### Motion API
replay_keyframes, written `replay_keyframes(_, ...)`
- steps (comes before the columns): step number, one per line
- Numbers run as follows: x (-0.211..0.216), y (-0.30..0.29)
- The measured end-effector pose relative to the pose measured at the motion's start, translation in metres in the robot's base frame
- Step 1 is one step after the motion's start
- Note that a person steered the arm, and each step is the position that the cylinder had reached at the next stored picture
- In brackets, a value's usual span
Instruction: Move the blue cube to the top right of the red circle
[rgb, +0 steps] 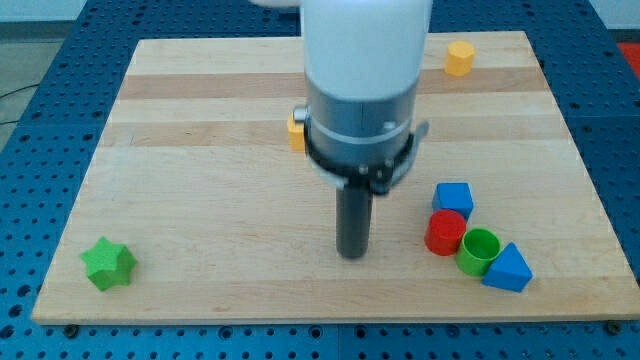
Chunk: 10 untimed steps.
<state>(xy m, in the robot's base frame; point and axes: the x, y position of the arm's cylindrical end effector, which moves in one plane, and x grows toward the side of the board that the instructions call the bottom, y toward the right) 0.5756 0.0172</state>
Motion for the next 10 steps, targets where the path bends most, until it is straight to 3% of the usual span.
replay_keyframes(1,0.042,0.028)
replay_keyframes(3,0.036,0.2)
replay_keyframes(4,0.012,0.214)
replay_keyframes(6,-0.04,0.148)
replay_keyframes(8,-0.027,0.258)
replay_keyframes(9,0.016,0.254)
replay_keyframes(10,0.026,0.209)
